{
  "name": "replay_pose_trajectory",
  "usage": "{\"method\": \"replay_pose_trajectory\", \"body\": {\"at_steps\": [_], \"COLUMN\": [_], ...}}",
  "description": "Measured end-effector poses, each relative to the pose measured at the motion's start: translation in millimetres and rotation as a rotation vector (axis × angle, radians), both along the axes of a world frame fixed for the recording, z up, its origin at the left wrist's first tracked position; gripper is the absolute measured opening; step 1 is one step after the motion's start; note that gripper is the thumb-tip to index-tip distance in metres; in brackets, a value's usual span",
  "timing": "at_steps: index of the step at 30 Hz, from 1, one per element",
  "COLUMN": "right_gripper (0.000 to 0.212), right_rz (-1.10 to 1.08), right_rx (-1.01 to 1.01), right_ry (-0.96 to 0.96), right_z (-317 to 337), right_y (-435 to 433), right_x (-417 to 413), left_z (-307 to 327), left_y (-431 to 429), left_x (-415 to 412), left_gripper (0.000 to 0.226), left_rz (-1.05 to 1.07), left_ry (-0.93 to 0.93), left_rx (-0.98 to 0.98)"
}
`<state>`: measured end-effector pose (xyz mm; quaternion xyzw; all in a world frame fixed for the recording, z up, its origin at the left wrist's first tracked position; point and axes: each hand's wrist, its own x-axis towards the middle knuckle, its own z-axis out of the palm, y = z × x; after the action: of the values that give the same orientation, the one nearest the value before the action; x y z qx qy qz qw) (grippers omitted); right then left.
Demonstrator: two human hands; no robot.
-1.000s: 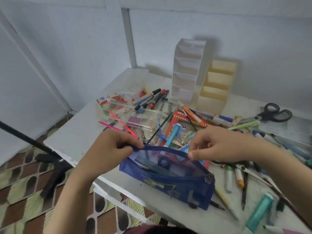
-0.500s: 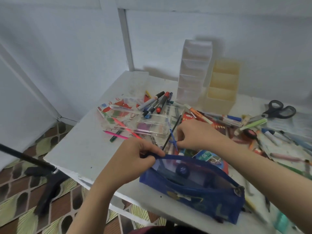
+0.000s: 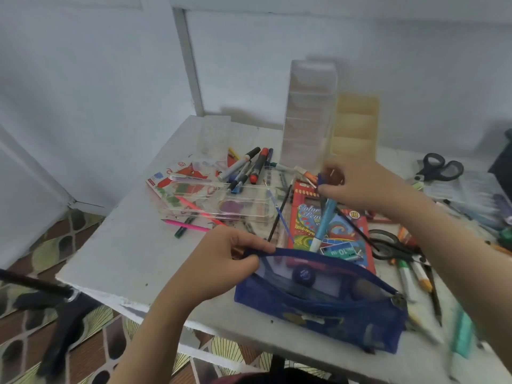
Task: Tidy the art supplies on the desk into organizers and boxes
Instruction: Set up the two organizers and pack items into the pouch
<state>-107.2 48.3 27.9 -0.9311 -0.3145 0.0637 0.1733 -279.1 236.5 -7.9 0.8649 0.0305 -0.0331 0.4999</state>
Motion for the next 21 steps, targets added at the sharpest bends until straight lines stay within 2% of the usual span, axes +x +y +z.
{"method": "replay_pose_trajectory", "body": {"at_steps": [4,6,11,13,15,18,21], "right_gripper": [0.008,0.011,0.014,0.013,0.014,0.01,0.01], "right_rz": [-0.057,-0.041,0.086,0.161,0.238,0.308,0.308], "right_rx": [0.399,0.549,0.742,0.716,0.583,0.19,0.044], "right_ry": [-0.077,-0.056,0.123,0.232,0.267,0.13,0.026], "right_z": [10.3,16.9,28.9,26.3,18.4,-0.3,-17.1], "right_y": [-1.7,0.5,3.2,0.7,-3.6,-7.1,-9.0], "right_x": [-15.6,-28.2,-61.7,-73.5,-83.4,-97.1,-109.1], "left_z": [-1.7,-2.3,-4.7,-5.4,-6.5,-7.8,-9.5], "left_y": [4.0,6.2,9.2,12.7,16.9,19.6,19.6], "left_x": [3.0,4.8,7.0,7.9,9.1,9.7,11.0], "left_gripper": [0.044,0.042,0.042,0.042,0.041,0.037,0.036], "left_rz": [-0.035,-0.053,-0.092,-0.119,-0.155,-0.188,-0.149], "left_ry": [0.03,0.048,0.049,0.056,0.066,0.069,0.055], "left_rx": [-0.056,-0.093,-0.114,-0.124,-0.131,-0.122,-0.095]}}
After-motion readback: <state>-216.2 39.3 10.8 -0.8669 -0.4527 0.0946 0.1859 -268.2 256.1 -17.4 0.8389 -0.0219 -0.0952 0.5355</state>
